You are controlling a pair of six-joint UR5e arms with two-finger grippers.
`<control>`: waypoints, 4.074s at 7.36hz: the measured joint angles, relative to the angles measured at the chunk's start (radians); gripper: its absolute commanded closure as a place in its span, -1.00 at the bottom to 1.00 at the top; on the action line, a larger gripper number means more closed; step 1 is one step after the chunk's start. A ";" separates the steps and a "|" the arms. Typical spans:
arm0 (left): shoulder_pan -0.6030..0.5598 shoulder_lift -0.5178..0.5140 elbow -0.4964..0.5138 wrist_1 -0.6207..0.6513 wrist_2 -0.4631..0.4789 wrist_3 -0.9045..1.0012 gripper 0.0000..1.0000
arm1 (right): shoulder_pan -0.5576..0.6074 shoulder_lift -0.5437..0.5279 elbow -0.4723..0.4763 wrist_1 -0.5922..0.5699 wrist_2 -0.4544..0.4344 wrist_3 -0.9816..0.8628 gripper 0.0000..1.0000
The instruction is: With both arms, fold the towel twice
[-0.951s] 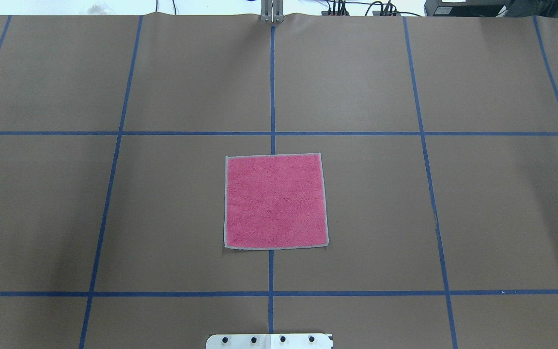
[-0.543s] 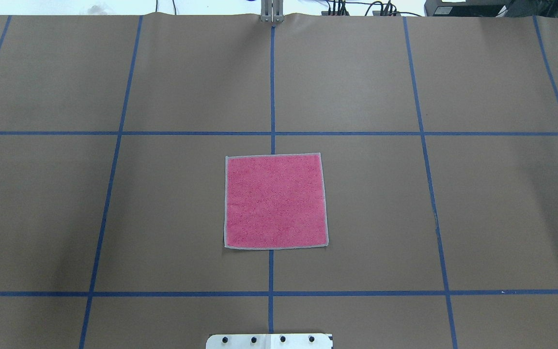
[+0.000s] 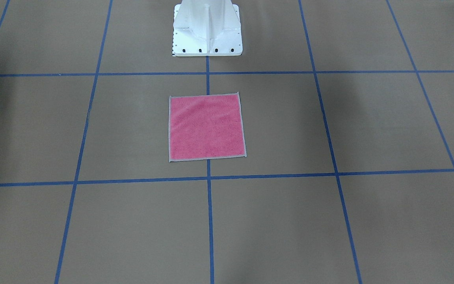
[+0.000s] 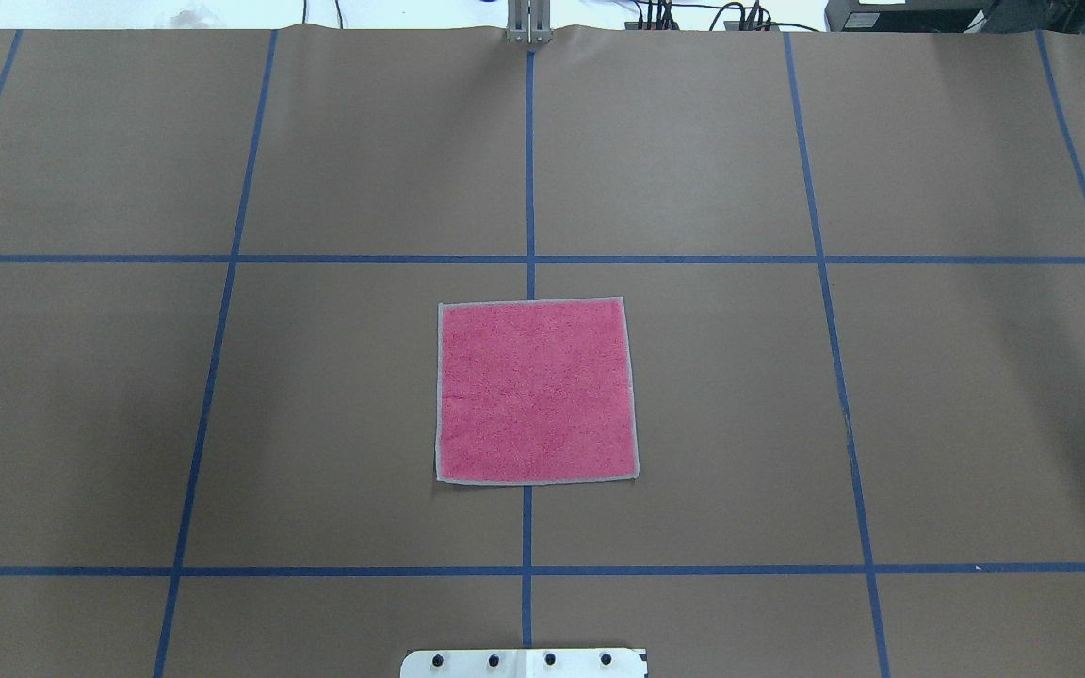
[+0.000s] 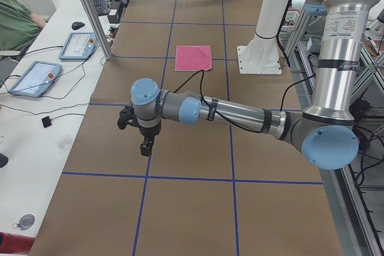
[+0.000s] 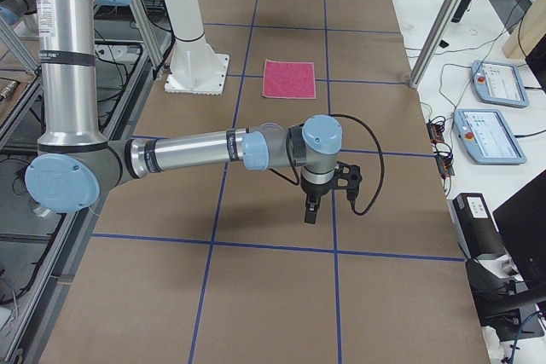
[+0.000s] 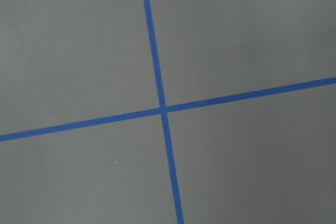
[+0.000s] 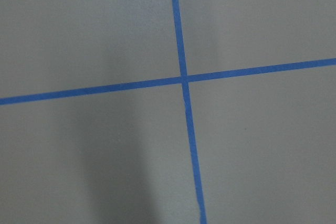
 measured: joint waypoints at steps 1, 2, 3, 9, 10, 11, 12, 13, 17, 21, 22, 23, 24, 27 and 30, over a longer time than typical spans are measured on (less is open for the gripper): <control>0.064 -0.055 -0.002 -0.002 0.009 -0.092 -0.99 | -0.037 0.040 -0.002 -0.002 -0.001 0.034 -1.00; 0.126 -0.097 -0.007 -0.007 0.012 -0.173 -0.99 | -0.077 0.080 -0.007 0.001 -0.003 0.072 -1.00; 0.186 -0.139 -0.014 -0.018 0.010 -0.268 -0.99 | -0.112 0.131 -0.009 0.003 -0.003 0.106 -1.00; 0.619 -0.369 -0.048 -0.246 0.102 -1.092 -0.99 | -0.244 0.196 -0.011 0.250 0.100 0.411 -1.00; 0.707 -0.379 -0.074 -0.282 0.184 -1.274 -0.99 | -0.289 0.195 -0.014 0.341 0.100 0.527 -0.99; 0.782 -0.378 -0.099 -0.298 0.246 -1.390 -0.99 | -0.335 0.196 -0.015 0.415 0.097 0.615 -0.99; 0.853 -0.376 -0.111 -0.304 0.299 -1.469 -0.99 | -0.370 0.200 -0.015 0.458 0.095 0.683 -0.99; 0.929 -0.374 -0.115 -0.306 0.365 -1.526 -0.98 | -0.393 0.204 -0.016 0.477 0.094 0.731 -0.99; 1.068 -0.349 -0.108 -0.307 0.485 -1.605 -0.98 | -0.416 0.208 -0.013 0.486 0.081 0.766 -0.99; 1.078 -0.349 -0.101 -0.307 0.495 -1.611 -0.72 | -0.417 0.209 -0.010 0.487 0.082 0.768 -0.99; 1.078 -0.350 -0.096 -0.307 0.496 -1.611 -0.72 | -0.416 0.209 -0.011 0.487 0.082 0.768 -0.99; 1.080 -0.353 -0.090 -0.307 0.496 -1.611 -0.71 | -0.416 0.209 -0.012 0.486 0.082 0.767 -0.99; 1.082 -0.355 -0.083 -0.308 0.496 -1.611 -0.70 | -0.417 0.208 -0.013 0.486 0.082 0.768 -0.99; 1.090 -0.362 -0.062 -0.309 0.505 -1.611 -0.43 | -0.417 0.208 -0.011 0.486 0.082 0.769 -0.99; 1.093 -0.364 -0.060 -0.310 0.508 -1.619 -0.27 | -0.416 0.207 -0.012 0.486 0.082 0.769 -0.99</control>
